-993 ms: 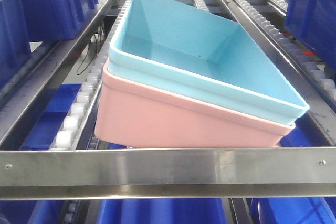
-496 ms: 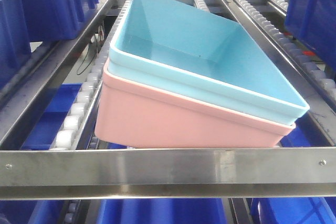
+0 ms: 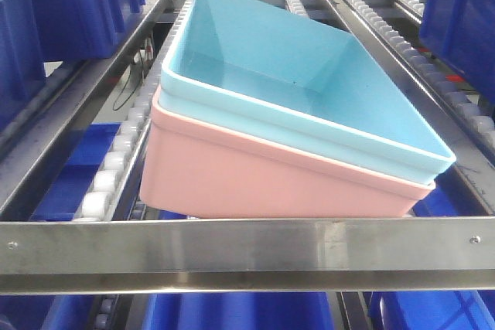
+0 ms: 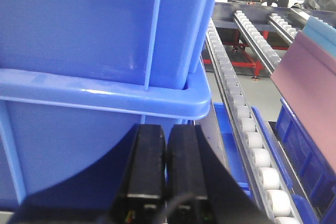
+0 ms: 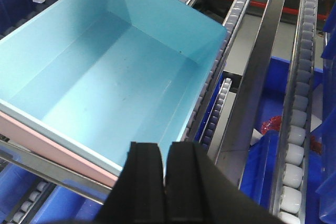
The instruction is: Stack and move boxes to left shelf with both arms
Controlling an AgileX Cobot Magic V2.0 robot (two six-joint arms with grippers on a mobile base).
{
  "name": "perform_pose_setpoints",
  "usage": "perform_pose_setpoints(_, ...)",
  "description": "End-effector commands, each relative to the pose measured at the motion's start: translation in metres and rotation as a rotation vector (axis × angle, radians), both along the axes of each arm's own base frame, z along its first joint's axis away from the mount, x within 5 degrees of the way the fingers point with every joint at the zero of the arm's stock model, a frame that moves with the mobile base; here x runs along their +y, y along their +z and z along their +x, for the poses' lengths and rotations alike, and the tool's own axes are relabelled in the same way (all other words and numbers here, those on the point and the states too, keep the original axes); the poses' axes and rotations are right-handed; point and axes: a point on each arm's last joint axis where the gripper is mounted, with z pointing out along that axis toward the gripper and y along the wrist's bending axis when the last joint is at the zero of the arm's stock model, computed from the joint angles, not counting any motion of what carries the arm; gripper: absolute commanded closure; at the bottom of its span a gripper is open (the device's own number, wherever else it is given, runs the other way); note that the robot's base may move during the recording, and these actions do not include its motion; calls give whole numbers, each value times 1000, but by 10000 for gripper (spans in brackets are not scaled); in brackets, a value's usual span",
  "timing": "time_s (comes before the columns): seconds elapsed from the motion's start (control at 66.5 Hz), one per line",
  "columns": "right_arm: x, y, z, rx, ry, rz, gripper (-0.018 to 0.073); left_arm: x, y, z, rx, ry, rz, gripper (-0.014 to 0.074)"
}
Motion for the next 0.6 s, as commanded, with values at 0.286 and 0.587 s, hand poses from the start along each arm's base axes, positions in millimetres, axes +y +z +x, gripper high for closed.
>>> perform_pose_setpoints(0.286, 5, 17, -1, -118, 49, 51, 505, 0, -1, -1, -74, -8, 2, 599)
perform_pose_setpoints(0.587, -14, 3, 5, -86, -137, 2, 505, 0, -1, -1, -74, -8, 2, 599)
